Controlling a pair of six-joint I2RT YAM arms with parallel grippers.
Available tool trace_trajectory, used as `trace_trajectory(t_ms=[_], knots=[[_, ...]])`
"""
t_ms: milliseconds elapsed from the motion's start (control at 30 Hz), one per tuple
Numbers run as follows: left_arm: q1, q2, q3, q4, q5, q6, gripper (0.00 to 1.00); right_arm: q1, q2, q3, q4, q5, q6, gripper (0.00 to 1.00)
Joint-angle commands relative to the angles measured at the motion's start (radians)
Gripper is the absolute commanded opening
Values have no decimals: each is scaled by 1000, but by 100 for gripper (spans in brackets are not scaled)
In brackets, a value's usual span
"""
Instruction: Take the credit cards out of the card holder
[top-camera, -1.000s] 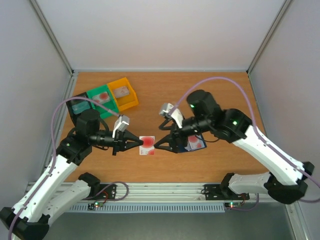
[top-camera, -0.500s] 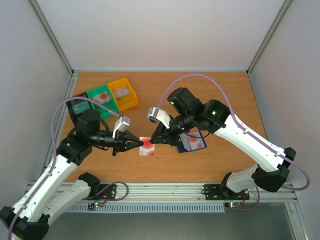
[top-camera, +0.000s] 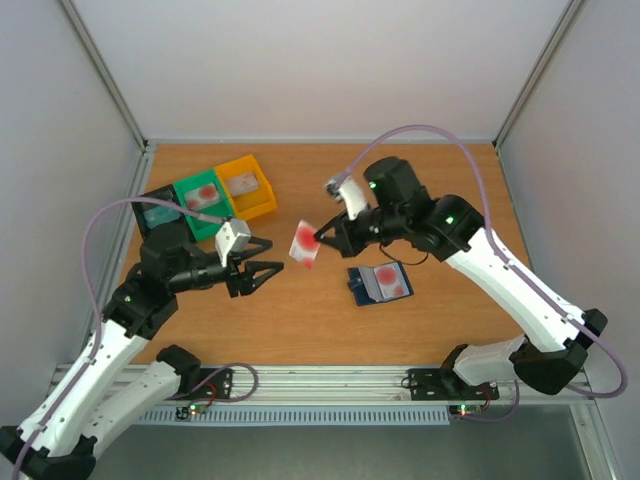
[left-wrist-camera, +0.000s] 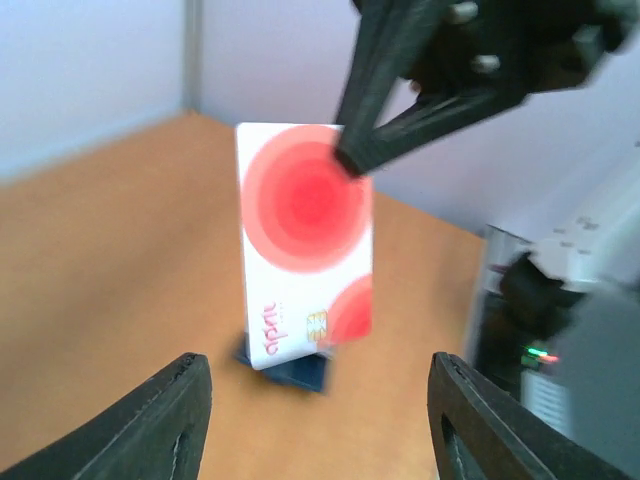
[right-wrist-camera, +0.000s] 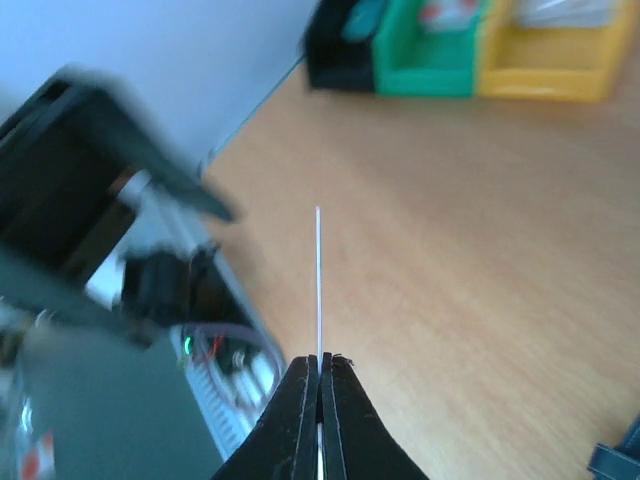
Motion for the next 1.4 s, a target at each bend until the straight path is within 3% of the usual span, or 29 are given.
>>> trace_trajectory(t_ms=[0,133,300,433,567,667,967,1367], knots=[[0,-57,26,299,-325,317,60,-162,-110,-110,260,140,464,1],[-11,-42,21,558,-418,627,58,-178,-196,-207,514,391,648,1],[-89,-1,16,574,-454,998,59,-102,-204,-296,789,647,780,1],[-178,50,-10,614,-452,1358,63,-33,-131,-258,898,661,772,1],[-227,136,-71,852,-419,1711,66,-4,-69,-204,904,632,787,1],[-227,179,-55,935,-436,1781,67,31,-53,-202,937,623,783,1],[-212,200,-32,852,-669,1836,62,98,-58,-205,944,609,751,1],[-176,233,59,800,-711,1824,55,128,-61,-218,941,592,739,1]])
